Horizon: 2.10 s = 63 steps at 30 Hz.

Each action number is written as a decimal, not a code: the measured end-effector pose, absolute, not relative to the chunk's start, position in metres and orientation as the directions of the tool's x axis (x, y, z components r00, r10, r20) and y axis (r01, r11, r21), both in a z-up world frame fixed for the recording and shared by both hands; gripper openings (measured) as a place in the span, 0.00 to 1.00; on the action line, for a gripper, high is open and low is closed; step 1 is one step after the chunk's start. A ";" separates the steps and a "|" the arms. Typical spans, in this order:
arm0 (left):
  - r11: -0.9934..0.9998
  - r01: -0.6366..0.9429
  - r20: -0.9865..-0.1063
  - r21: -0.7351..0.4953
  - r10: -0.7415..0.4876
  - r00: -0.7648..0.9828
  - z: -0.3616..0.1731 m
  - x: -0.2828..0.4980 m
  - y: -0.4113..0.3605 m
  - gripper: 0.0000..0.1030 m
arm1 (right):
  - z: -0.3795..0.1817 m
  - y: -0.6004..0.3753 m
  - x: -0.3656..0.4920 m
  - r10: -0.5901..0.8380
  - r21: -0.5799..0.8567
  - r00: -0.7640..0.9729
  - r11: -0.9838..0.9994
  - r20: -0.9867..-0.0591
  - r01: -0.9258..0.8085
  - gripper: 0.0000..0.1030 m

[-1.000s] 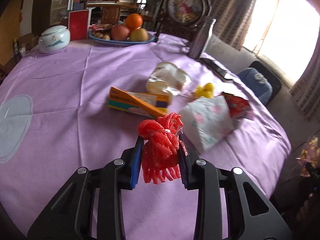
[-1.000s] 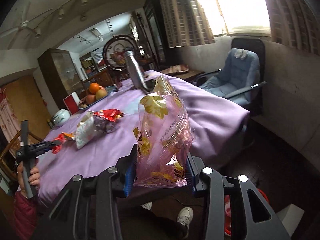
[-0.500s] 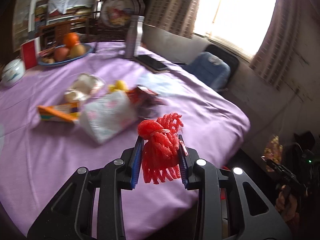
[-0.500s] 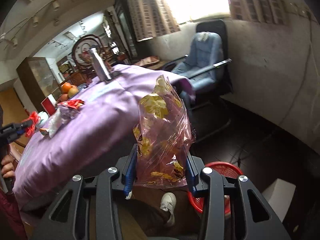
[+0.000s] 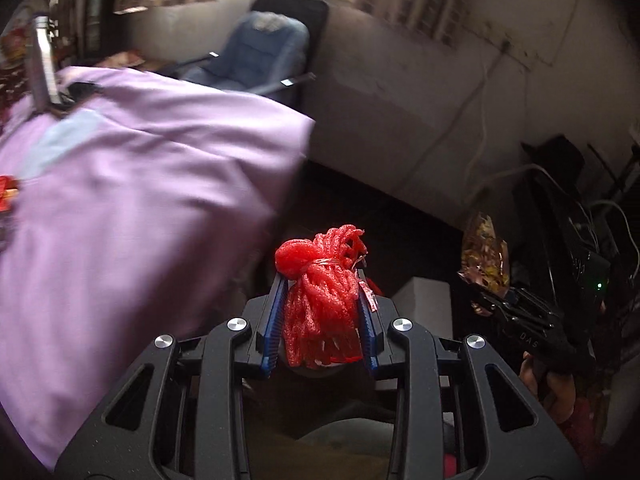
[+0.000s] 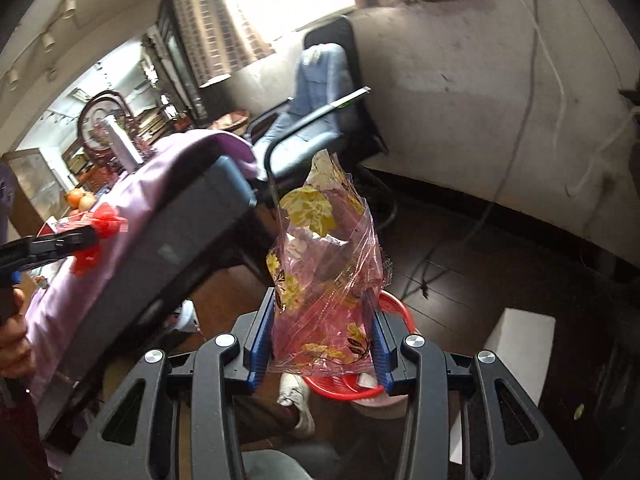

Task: Collect trash
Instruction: 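Carry the net and bag down to the red wastebasket and open both tools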

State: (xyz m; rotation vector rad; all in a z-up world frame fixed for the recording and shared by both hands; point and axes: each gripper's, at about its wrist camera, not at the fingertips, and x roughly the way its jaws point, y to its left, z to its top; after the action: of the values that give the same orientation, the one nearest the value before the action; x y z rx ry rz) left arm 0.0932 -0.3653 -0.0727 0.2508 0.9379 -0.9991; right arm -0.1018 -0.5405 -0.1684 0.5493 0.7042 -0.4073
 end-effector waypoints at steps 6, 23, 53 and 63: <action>0.480 0.846 -0.850 -0.234 -0.523 0.061 -0.160 0.083 -0.455 0.38 | -0.198 -0.566 -0.121 -0.175 0.336 0.651 0.742 -0.739 0.581 0.40; 0.562 0.825 -0.911 -0.069 -0.372 0.177 -0.255 0.083 -0.453 0.81 | -0.240 -0.569 -0.089 -0.074 0.350 0.592 0.745 -0.802 0.567 0.40; 0.620 0.782 -0.875 -0.057 -0.408 0.260 -0.240 0.074 -0.412 0.90 | -0.305 -0.575 -0.014 0.083 0.414 0.508 0.700 -0.857 0.583 0.92; 0.617 0.786 -0.877 -0.045 -0.402 0.265 -0.240 0.071 -0.416 0.90 | -0.280 -0.577 -0.032 0.024 0.421 0.565 0.693 -0.825 0.585 0.92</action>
State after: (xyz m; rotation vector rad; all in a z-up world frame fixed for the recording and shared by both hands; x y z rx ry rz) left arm 0.0714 -0.4158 -0.2397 0.4464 1.0139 -0.8388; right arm -0.0321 -0.5767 -0.2795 0.7509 0.9250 -0.3689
